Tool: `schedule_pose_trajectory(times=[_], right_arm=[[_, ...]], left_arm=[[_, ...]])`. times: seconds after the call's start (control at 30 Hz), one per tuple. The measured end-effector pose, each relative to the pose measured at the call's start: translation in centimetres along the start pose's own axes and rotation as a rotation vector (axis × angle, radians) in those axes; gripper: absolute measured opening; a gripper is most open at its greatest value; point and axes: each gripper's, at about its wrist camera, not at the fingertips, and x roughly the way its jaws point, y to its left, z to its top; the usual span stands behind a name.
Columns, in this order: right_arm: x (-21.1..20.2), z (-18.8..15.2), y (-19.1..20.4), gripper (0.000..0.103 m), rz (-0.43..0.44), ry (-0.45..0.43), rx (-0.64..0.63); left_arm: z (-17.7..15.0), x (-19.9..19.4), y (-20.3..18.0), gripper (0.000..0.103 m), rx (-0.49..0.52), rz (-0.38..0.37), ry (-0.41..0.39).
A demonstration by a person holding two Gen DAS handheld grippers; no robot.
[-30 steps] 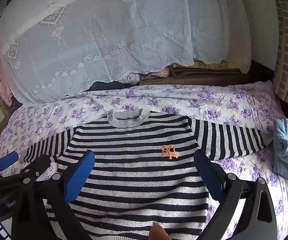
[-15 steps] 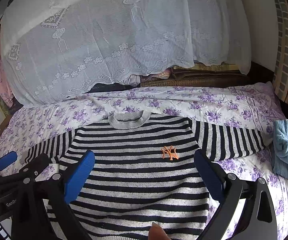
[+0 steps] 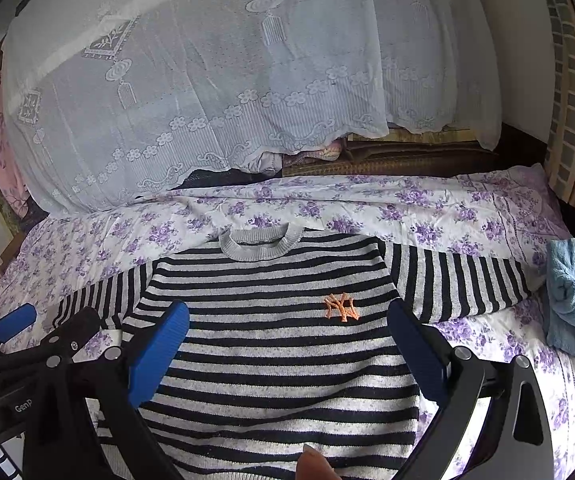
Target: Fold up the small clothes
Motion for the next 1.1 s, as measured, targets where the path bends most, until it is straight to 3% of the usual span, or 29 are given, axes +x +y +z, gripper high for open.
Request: schedule_pose_trajectory(times=[1.1], right_arm=[[-0.11,-0.21,0.17,0.100,0.004,-0.005,0.007]], left_arm=[[-0.11,-0.07,0.16,0.098,0.000,0.001,-0.003]])
